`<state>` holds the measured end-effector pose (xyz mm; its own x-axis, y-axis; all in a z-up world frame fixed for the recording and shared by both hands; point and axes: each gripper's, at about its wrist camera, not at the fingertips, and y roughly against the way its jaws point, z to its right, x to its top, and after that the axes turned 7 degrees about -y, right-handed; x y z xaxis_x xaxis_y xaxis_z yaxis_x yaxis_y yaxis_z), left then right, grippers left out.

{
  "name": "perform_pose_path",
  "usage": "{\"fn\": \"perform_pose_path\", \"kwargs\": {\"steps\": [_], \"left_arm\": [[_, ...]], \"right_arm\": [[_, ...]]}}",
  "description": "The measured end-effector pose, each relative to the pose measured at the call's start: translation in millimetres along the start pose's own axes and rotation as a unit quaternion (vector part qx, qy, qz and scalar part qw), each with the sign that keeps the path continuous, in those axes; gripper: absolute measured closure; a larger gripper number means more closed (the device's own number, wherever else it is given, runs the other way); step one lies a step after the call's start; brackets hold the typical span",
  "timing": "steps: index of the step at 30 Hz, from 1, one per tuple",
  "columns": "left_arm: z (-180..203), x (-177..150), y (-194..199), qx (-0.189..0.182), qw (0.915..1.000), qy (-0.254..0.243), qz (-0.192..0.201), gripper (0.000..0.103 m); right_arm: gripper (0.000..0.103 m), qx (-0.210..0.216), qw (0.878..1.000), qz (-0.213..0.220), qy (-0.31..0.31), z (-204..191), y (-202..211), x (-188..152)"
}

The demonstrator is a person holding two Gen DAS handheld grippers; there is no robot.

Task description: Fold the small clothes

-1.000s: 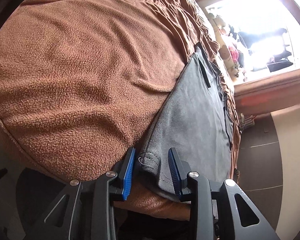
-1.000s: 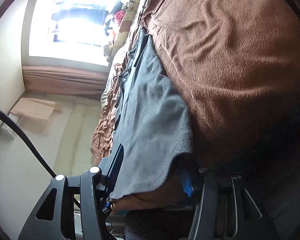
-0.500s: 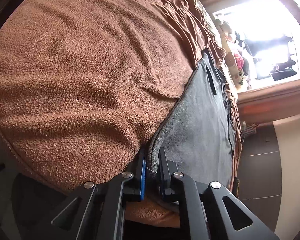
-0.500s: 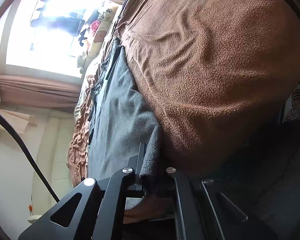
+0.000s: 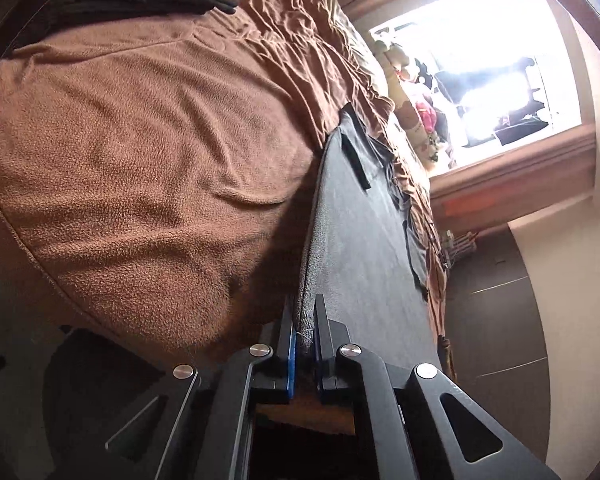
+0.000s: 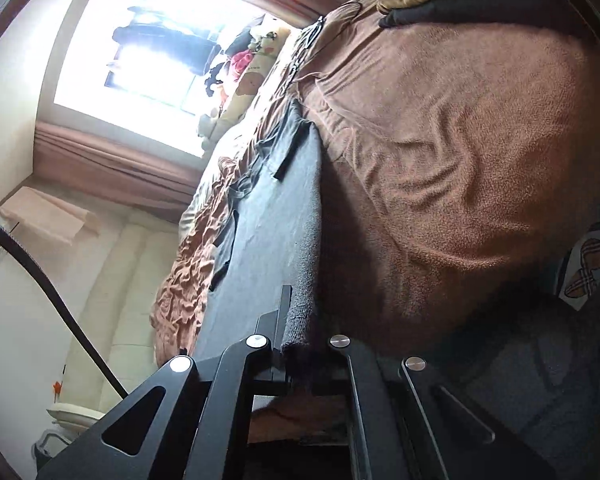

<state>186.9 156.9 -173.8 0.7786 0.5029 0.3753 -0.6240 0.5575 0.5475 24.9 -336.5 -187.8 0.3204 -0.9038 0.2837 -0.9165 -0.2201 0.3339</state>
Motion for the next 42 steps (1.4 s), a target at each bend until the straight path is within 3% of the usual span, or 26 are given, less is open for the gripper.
{"fn": "perform_pose_path", "kwargs": {"steps": [17,35,42], "left_arm": [[36.5,-33.2,94.9,-0.049,0.9973,-0.039,0.040,0.097],[95.6,-60.0,211.9,-0.102,0.9835,-0.085,0.123,0.097],[103.1,-64.1,225.2,-0.105,0.9814,-0.089,0.133,0.097]], "right_arm": [[0.103,0.037,0.998,0.019,0.037,2.9,58.9,-11.9],[0.103,0.110,0.990,0.043,0.077,-16.7,127.9,-21.2],[0.103,0.129,0.986,0.048,0.093,-15.4,129.7,-19.7]]}}
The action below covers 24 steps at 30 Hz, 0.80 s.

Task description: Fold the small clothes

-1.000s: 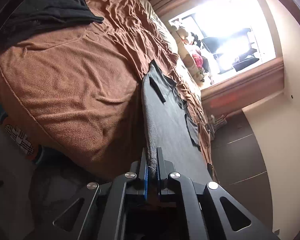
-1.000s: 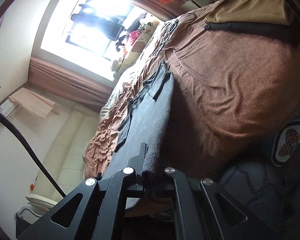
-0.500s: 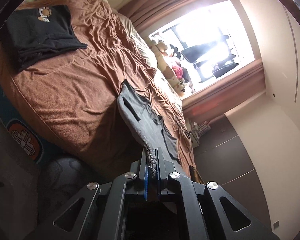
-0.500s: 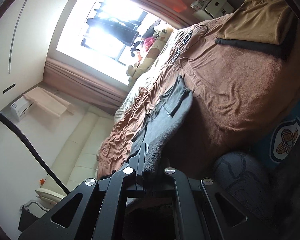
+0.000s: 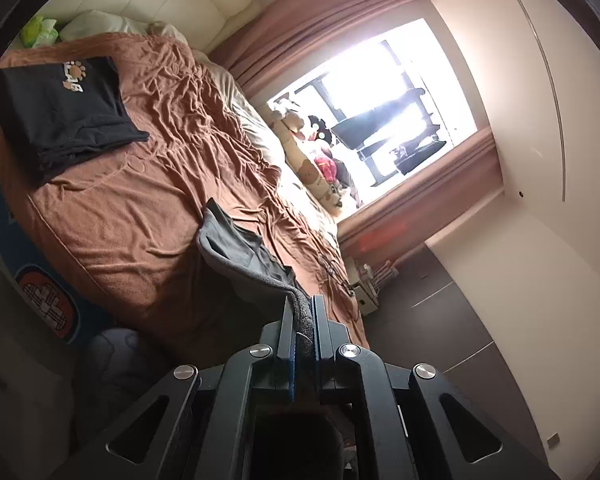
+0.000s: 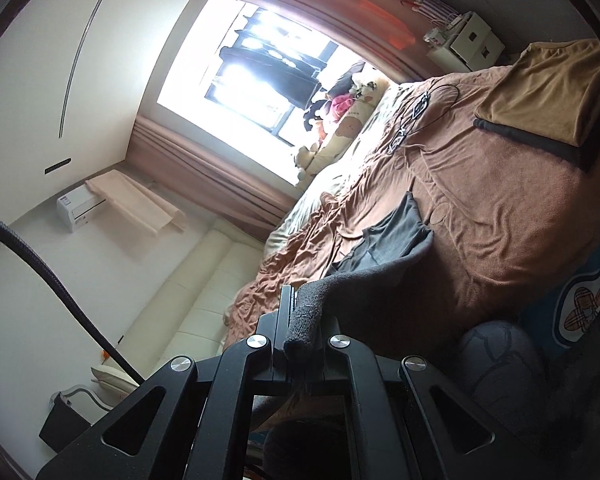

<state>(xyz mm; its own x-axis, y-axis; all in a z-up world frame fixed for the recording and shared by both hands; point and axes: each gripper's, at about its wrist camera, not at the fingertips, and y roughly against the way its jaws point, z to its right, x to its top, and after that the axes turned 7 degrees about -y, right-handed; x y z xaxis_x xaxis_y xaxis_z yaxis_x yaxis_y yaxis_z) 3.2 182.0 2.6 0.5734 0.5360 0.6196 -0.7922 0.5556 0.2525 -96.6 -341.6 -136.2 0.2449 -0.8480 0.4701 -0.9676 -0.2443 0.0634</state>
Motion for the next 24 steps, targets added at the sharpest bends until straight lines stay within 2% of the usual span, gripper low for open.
{"fn": "perform_pose_path", "kwargs": {"steps": [5,11,24], "left_arm": [[-9.3,3.4,-13.7,0.008,0.9999,0.006,-0.006,0.097],[-25.6,19.7,-48.6,0.021,0.9994,0.020,-0.018,0.097],[-51.7,84.8,-163.6,0.059,0.9965,0.032,-0.050,0.097]], "right_arm": [[0.103,-0.006,1.000,-0.002,-0.002,12.0,-15.3,2.8],[0.103,-0.021,1.000,-0.009,-0.003,11.9,-46.9,16.7],[0.103,-0.062,0.998,-0.021,-0.008,-3.0,-157.2,76.2]]}}
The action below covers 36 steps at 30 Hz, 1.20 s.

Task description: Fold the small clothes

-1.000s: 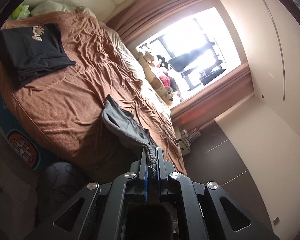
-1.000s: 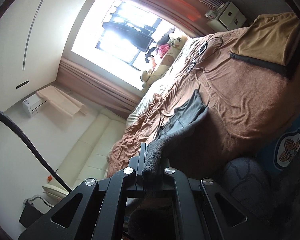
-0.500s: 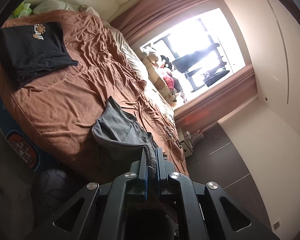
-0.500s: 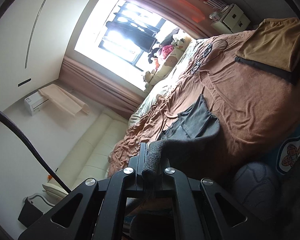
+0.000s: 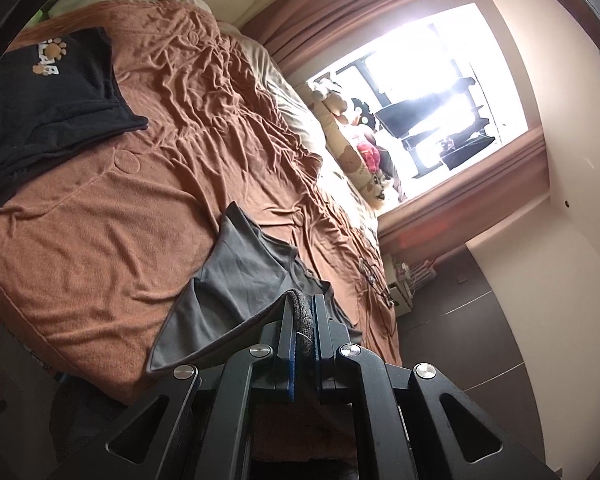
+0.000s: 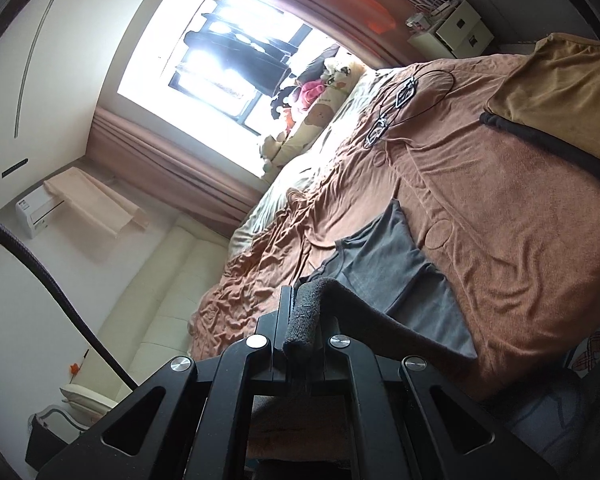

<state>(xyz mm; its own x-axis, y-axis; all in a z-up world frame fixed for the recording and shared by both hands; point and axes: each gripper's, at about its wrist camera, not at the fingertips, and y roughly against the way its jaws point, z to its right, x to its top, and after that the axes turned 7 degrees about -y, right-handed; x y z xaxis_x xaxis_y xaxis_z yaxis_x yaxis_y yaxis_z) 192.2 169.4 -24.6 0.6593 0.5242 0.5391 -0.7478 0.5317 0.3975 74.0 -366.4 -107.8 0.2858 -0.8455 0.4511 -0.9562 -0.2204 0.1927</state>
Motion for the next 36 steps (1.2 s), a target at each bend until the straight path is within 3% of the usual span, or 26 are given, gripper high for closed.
{"fn": "perform_pose_path", "kwargs": {"steps": [15,36], "left_arm": [[-22.8,51.3,-125.9,0.059,0.9969,0.016,-0.050,0.097],[-83.8,87.2,-294.0,0.172,0.9755,0.003,-0.138,0.096]], "right_arm": [[0.103,-0.064,0.997,-0.033,-0.032,1.7,-115.7,55.4],[0.102,-0.181,0.978,-0.098,-0.025,20.7,-252.4,104.9]]}}
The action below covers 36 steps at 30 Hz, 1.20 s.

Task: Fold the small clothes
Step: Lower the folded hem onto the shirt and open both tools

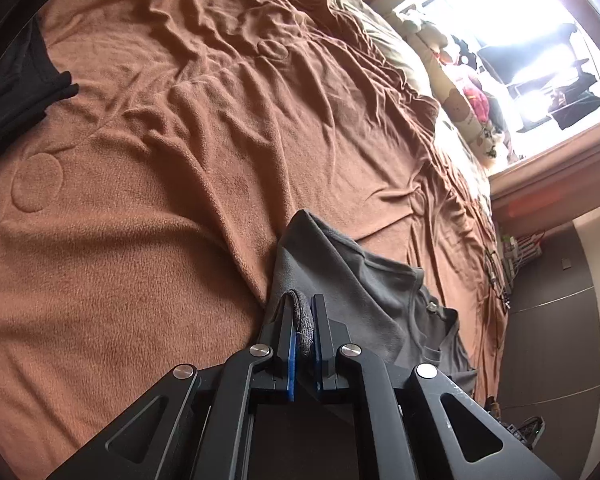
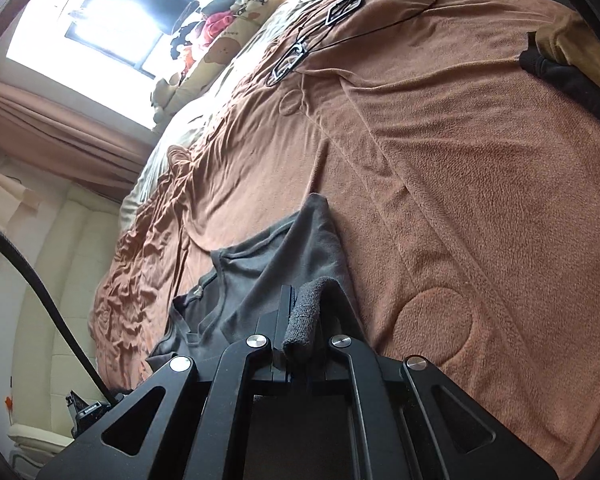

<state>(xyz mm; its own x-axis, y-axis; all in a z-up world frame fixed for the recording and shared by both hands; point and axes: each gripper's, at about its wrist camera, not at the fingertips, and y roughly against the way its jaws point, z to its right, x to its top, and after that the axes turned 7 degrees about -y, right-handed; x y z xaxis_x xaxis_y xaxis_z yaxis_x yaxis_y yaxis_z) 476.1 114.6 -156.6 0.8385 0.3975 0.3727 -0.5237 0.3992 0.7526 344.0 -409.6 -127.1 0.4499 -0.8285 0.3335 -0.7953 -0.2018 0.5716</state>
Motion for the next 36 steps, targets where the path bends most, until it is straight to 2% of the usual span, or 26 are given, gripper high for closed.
{"fn": "perform_pose_path", "kwargs": {"steps": [7,10,12,13,14,16,17,18,20,26,31,36], "left_arm": [[8.4,16.9,-41.3,0.038,0.9972,-0.048,-0.042,0.092],[12.5,23.6,-43.5,0.070,0.9942,-0.072,-0.039,0.077],[11.2,28.1,-41.7,0.074,0.9936,-0.079,-0.033,0.057],[10.4,31.4,-41.8,0.075,0.9933,-0.083,-0.030,0.056],[9.9,33.8,-41.4,0.079,0.9926,-0.088,-0.027,0.056],[10.5,38.8,-44.5,0.086,0.9908,-0.100,-0.030,0.056],[9.9,40.5,-45.5,0.086,0.9902,-0.106,-0.031,0.056],[10.0,42.1,-46.5,0.087,0.9892,-0.114,-0.031,0.056],[12.2,45.5,-49.2,0.092,0.9870,-0.128,-0.030,0.056],[18.8,52.7,-57.7,0.100,0.9820,-0.158,-0.029,0.056],[18.3,55.7,-77.5,0.115,0.9771,-0.173,-0.047,0.056],[17.7,58.6,-95.8,0.106,0.9747,-0.189,-0.055,0.058]], "right_arm": [[0.100,-0.053,0.997,-0.040,0.028,-11.4,-40.2,18.4],[0.099,-0.066,0.996,-0.050,0.046,-19.9,-43.0,23.6],[0.096,-0.076,0.994,-0.055,0.057,-22.8,-43.6,25.6],[0.095,-0.074,0.994,-0.056,0.059,-23.2,-43.4,26.2],[0.092,-0.071,0.994,-0.057,0.055,-22.0,-41.8,26.9],[0.070,-0.082,0.994,-0.050,0.053,-21.0,-43.3,29.9],[0.054,-0.084,0.994,-0.041,0.053,-19.8,-38.7,30.4],[0.049,-0.080,0.995,-0.033,0.050,-18.8,-33.5,31.7],[0.049,-0.075,0.995,-0.027,0.052,-19.2,-28.5,33.3],[0.049,-0.101,0.987,-0.029,0.124,-42.3,-35.2,37.0],[0.049,-0.129,0.974,-0.047,0.180,-59.4,-61.9,41.8],[0.049,-0.146,0.966,-0.075,0.200,-67.9,-94.5,54.7]]}}
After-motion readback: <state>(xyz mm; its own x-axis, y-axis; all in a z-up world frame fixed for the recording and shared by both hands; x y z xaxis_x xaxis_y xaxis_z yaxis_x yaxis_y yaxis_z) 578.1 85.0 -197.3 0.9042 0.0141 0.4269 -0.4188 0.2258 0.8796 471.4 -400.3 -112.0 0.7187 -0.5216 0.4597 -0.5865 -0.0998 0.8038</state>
